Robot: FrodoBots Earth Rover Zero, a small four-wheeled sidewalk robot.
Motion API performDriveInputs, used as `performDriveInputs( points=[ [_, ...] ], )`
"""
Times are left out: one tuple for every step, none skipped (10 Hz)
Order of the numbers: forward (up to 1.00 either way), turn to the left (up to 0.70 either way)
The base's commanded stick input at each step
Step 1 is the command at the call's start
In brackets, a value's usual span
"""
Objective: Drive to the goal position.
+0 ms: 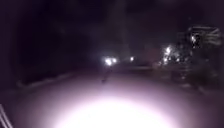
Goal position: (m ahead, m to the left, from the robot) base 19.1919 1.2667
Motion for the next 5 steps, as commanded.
performDriveInputs(
  points=[
    [1.0, 0.0],
    [1.0, 0.0],
    [1.0, 0.0],
    [1.0, -0.27],
    [1.0, -0.27]
  ],
)
